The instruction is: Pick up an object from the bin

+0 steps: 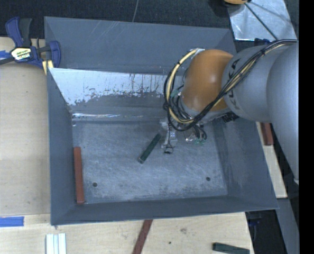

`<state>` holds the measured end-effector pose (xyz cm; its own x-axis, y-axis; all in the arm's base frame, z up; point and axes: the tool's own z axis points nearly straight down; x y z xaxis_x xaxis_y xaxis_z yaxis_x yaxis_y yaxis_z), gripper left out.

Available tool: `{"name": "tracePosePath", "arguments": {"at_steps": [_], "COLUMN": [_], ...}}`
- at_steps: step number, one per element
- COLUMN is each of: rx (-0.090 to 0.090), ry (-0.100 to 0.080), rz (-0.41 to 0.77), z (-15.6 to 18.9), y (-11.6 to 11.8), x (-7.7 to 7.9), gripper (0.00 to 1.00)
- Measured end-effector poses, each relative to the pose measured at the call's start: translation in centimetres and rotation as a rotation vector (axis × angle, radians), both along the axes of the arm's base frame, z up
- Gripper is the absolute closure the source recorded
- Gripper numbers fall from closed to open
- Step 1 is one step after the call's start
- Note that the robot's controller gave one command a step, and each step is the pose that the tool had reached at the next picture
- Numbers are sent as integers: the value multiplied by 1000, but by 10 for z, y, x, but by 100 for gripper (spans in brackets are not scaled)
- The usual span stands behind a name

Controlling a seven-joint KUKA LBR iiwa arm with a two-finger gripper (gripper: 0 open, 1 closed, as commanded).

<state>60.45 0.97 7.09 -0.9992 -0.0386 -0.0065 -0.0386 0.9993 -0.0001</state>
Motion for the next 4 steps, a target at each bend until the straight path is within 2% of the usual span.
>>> {"name": "tracePosePath", "arguments": {"at_steps": [1, 2, 3, 4], "rx": [0, 0, 0, 0], "ry": [1, 1, 2, 2], "rz": [2, 2, 274, 274], "z": [0, 0, 0, 0], "y": [0, 0, 62, 62], "x": [0, 0, -57, -57], "gripper": [0, 0, 100, 100]}}
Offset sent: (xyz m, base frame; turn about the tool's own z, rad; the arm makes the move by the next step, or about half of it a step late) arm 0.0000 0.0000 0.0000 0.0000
